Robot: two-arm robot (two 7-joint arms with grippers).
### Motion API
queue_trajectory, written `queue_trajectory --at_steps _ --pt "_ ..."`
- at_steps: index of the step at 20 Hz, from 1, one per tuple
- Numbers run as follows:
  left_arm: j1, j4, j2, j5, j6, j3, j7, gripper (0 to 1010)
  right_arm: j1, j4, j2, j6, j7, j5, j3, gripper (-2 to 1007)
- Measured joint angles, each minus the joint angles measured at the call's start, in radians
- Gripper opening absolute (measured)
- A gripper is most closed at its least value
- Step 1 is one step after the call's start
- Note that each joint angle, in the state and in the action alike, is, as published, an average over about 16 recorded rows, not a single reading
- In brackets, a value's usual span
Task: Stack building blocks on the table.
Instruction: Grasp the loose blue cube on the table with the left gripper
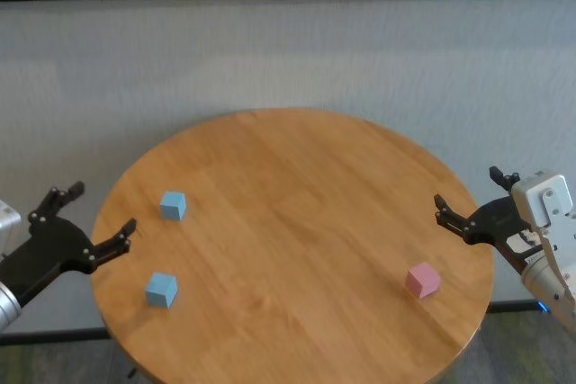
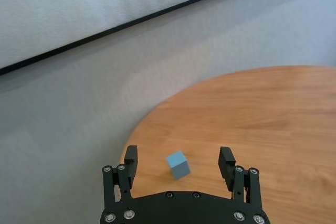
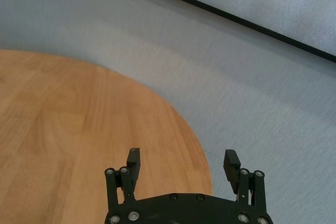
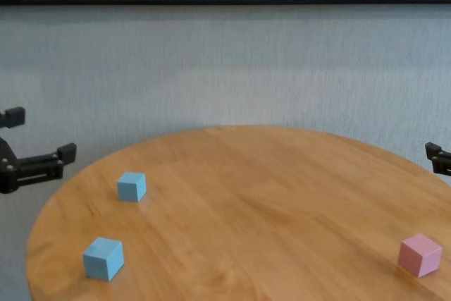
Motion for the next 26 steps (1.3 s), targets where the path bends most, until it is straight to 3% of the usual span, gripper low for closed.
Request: queue_trajectory --at_steps 10,20,26 --pt "-0.038 0.099 -0.025 -0.032 -0.052 0.015 -0.137 1000 0.000 0.000 0.000 0.000 0.000 0.000 0.000 1005" --pt "-0.076 0.209 -0.072 -0.036 -0.077 0.027 -0.217 1000 0.000 0.000 0.000 0.000 0.000 0.000 0.000 1005" --pt "-0.079 0.242 -0.095 -0.055 -0.094 0.027 -0.274 1000 0.000 0.000 0.000 0.000 0.000 0.000 0.000 1005"
